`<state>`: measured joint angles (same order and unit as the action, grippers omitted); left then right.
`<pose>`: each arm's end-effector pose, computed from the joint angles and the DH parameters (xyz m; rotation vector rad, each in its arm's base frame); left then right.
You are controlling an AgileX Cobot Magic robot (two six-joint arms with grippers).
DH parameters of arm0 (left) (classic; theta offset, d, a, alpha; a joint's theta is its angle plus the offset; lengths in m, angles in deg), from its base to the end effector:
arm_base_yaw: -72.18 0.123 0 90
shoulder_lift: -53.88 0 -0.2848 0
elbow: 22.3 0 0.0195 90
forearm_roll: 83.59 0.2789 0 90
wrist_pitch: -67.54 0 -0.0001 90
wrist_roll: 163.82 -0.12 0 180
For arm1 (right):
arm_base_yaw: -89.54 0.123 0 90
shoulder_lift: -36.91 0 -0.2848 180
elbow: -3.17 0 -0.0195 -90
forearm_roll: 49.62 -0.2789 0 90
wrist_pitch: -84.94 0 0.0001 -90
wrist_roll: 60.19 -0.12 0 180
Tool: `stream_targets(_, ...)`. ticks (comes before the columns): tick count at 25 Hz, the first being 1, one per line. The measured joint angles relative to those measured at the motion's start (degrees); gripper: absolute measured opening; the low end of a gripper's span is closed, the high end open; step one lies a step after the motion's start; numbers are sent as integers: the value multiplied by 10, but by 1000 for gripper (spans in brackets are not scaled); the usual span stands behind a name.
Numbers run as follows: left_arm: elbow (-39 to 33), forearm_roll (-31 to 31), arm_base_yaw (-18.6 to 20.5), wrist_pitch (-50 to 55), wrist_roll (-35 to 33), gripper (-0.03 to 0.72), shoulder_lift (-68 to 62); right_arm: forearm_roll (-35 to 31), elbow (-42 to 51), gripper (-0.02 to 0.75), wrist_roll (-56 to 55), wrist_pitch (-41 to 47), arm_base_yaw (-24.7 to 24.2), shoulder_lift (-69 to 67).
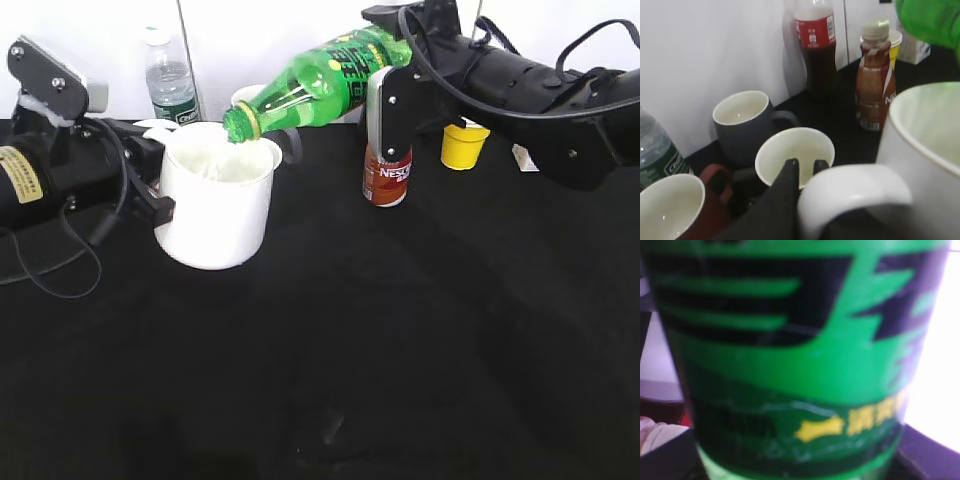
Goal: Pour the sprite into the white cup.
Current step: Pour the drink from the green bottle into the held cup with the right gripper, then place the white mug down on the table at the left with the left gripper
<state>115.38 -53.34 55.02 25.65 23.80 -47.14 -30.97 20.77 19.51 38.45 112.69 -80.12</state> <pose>0.3182 -0.1405 0.1600 0.7480 1.6801 -0.3317 0.4105 0.2058 0.1952 -1.4631 0.6913 -0.7674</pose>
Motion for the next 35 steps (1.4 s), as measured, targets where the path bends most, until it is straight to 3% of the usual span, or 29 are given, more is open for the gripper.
stream_targets(25,0,5,0,-1,-1,62,0,-4,-1,428,-7,-6,0,0)
stream_targets(30,-1,-35,0,-88,-2,62,0,-5,-1,428,-129,-6,0,0)
stream_targets(33,-1,-56,0,-89,-2,62,0,-7,-1,428,-289,-9,0,0)
stream_targets(35,-1,-62,0,-89,-2,62,0,-9,-1,428,-461,-29,0,0)
